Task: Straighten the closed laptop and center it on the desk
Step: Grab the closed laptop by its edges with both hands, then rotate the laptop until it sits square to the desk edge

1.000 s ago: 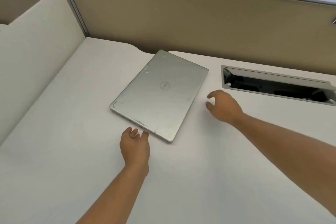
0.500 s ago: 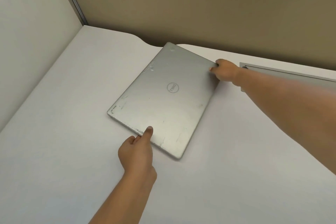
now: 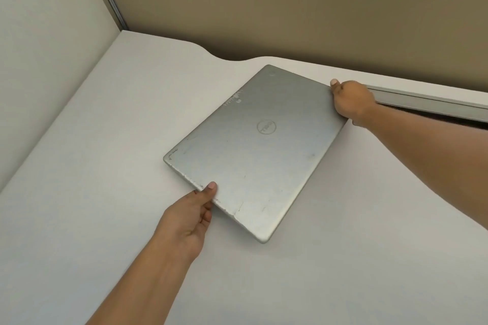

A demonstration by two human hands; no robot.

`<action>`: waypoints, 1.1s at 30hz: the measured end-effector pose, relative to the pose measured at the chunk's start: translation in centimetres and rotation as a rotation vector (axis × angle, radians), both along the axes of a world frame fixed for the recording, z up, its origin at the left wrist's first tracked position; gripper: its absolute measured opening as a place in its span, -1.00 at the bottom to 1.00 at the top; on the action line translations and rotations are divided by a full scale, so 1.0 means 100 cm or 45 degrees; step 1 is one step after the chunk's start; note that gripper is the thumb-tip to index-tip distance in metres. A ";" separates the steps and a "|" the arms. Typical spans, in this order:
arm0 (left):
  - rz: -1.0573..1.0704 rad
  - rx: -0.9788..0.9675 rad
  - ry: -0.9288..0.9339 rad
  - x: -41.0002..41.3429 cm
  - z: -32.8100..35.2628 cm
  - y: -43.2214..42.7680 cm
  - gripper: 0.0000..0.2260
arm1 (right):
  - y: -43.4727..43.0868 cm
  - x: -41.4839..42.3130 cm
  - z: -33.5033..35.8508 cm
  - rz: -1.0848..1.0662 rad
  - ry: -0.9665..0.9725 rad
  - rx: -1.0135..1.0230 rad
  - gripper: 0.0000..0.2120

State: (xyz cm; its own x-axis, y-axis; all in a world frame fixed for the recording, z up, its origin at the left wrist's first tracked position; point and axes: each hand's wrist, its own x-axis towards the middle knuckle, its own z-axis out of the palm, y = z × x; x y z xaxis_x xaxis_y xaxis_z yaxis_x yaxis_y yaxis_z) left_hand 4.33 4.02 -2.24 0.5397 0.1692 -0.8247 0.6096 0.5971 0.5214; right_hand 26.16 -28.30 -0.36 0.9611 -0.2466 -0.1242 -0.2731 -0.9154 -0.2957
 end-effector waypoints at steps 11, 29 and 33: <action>-0.465 0.067 -0.143 -0.095 0.029 -0.002 -0.60 | -0.071 -0.163 0.013 -0.170 -0.116 0.099 -0.48; -0.685 0.441 -0.192 -0.194 0.000 -0.016 -0.80 | -0.096 -0.380 -0.029 -0.502 -0.154 0.145 -0.55; -0.718 0.563 -0.208 -0.200 -0.003 -0.017 -0.82 | -0.094 -0.400 -0.039 -0.508 -0.179 0.212 -0.57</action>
State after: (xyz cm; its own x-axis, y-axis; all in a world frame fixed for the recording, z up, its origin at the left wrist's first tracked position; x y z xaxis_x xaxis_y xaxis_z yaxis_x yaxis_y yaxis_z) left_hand -15.62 2.36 -2.57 0.7533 0.1277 -0.6451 0.6557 -0.0710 0.7517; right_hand -13.80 -37.71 -4.23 0.8054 -0.5887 -0.0688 -0.5415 -0.6835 -0.4896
